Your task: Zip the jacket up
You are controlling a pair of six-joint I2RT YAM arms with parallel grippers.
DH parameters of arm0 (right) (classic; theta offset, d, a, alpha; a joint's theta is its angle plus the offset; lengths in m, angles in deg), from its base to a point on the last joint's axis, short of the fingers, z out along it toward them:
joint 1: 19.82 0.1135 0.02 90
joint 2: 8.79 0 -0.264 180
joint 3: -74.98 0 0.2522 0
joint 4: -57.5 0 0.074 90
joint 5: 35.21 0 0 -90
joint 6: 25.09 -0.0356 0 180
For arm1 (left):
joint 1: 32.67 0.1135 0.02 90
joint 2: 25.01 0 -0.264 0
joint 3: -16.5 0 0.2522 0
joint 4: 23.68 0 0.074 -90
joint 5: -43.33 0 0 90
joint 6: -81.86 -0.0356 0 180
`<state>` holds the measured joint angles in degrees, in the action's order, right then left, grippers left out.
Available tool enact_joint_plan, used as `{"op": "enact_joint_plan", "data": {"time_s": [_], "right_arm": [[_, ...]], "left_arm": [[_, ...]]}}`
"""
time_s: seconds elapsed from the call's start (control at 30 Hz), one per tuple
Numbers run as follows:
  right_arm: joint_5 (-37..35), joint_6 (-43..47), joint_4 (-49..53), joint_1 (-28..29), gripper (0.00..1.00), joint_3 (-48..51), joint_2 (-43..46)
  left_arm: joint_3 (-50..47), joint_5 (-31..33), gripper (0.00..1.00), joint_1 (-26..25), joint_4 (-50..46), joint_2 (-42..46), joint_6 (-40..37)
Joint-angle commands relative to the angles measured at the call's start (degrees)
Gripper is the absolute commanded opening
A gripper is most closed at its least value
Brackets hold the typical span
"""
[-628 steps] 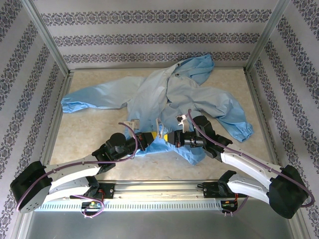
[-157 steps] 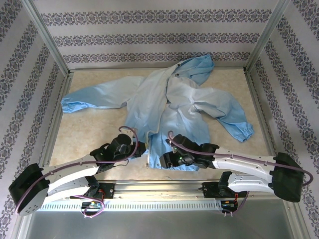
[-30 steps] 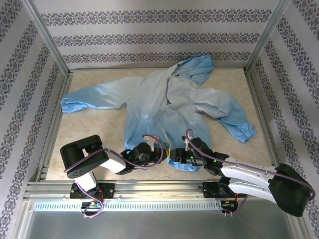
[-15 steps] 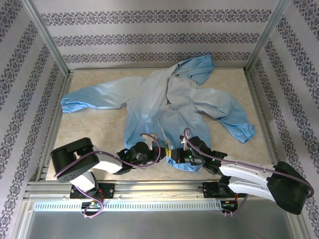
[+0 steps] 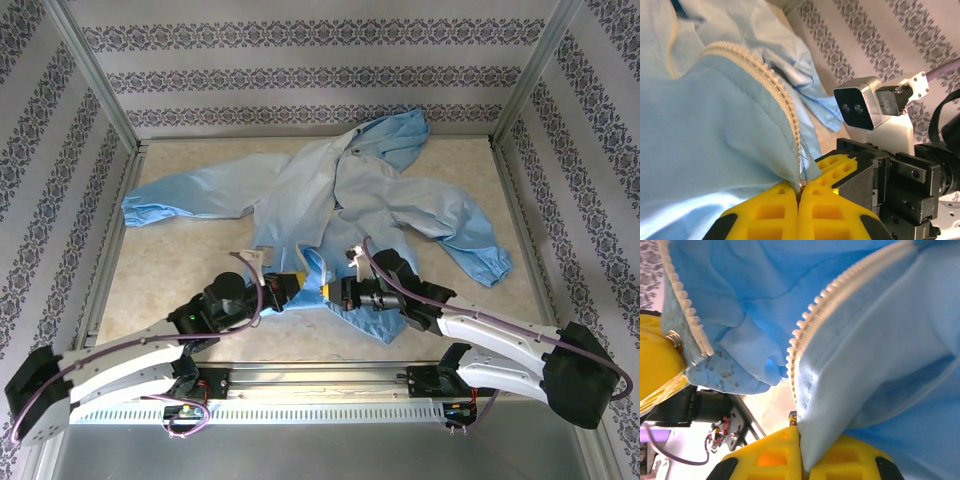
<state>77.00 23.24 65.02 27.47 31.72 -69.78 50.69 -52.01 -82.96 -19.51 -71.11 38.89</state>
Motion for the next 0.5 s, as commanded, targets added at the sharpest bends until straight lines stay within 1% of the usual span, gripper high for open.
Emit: {"op": "enact_joint_plan", "data": {"time_s": [0.0, 0.1, 0.27, 0.37, 0.47], "right_arm": [[7.9, 5.6, -2.2, -1.0, 0.0, -4.9, -1.9], [11.7, 6.9, -4.6, -2.1, 0.0, -7.0, -3.3], [15.3, 7.8, -7.7, -3.2, 0.0, -7.9, -4.2], [16.3, 7.8, -9.3, -4.2, 0.0, -7.4, -4.1], [17.0, 6.3, -12.9, -5.0, 0.0, -5.6, -3.3]], "left_arm": [[2.1, -0.9, 0.0, 2.1, -10.2, 5.3, -4.7], [2.1, -3.3, 0.0, 3.3, -8.3, 7.3, -5.6], [1.4, -6.8, 0.0, 3.8, -0.6, 5.9, -3.8], [1.0, -7.1, 0.0, 3.8, 1.7, 4.7, -3.0], [0.0, -6.8, 0.0, 3.8, 4.3, 3.7, -1.5]]}}
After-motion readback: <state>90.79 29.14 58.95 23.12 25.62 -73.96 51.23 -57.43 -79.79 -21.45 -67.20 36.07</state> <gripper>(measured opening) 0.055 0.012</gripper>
